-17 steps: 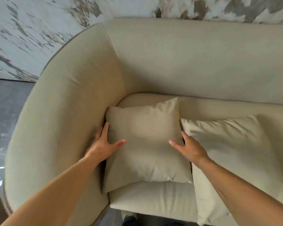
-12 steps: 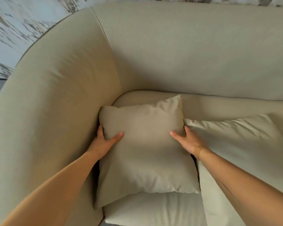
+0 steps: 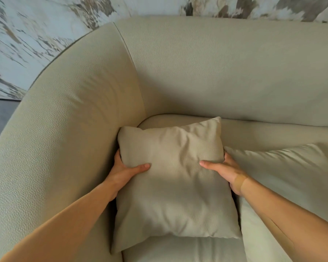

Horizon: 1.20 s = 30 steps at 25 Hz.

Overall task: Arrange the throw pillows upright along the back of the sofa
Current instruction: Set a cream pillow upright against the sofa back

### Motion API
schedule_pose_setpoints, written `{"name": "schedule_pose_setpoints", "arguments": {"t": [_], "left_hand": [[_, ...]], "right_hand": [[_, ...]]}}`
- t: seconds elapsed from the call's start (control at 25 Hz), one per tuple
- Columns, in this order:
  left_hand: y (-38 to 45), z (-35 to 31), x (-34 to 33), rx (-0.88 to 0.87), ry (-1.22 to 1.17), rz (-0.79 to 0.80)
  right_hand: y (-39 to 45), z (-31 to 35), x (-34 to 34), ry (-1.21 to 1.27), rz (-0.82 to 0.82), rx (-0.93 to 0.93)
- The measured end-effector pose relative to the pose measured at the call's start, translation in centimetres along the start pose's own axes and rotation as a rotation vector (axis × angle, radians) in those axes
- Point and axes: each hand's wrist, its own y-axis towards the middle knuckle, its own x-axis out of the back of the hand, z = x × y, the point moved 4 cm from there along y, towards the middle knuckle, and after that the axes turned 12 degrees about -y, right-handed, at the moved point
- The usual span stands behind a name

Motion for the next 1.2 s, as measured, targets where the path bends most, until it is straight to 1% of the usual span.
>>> {"name": "schedule_pose_setpoints", "arguments": {"t": [0.08, 0.2, 0.32, 0.4, 0.52, 0.64, 0.8, 1.0, 1.08, 1.2], "left_hand": [[-1.4, -2.2, 0.0, -0.101, 0.001, -0.018], [-3.1, -6.9, -0.4, -0.26, 0.009, -0.004], [-2.5, -11.2, -0.9, -0.393, 0.024, 0.023], [-1.4, -13.7, -1.3, -0.45, 0.05, 0.037], [0.4, -15.9, -1.9, -0.461, 0.08, 0.038], [1.8, -16.6, -2.7, -0.478, 0.097, 0.065], [3.8, -16.4, -4.2, -0.418, 0.154, 0.116], [5.5, -15.3, -3.5, -0.391, 0.338, 0.013], [5.8, -15.4, -3.6, -0.389, 0.364, -0.009], [5.8, -15.5, -3.9, -0.391, 0.382, -0.037]], "right_hand": [[-1.6, 1.7, 0.7, 0.038, -0.034, 0.043], [-2.9, 5.5, 2.5, 0.072, -0.026, 0.086], [-2.7, 9.4, 4.3, 0.072, -0.049, 0.128], [-2.5, 11.6, 5.1, 0.075, -0.087, 0.18], [-1.7, 14.0, 6.1, 0.067, -0.159, 0.277], [-0.7, 15.2, 7.1, 0.068, -0.202, 0.342], [1.0, 15.0, 7.9, 0.03, -0.232, 0.324], [2.8, 13.1, 6.4, 0.021, -0.217, 0.318], [3.2, 12.6, 6.2, -0.003, -0.21, 0.294], [3.5, 12.8, 6.1, -0.047, -0.247, 0.297]]}}
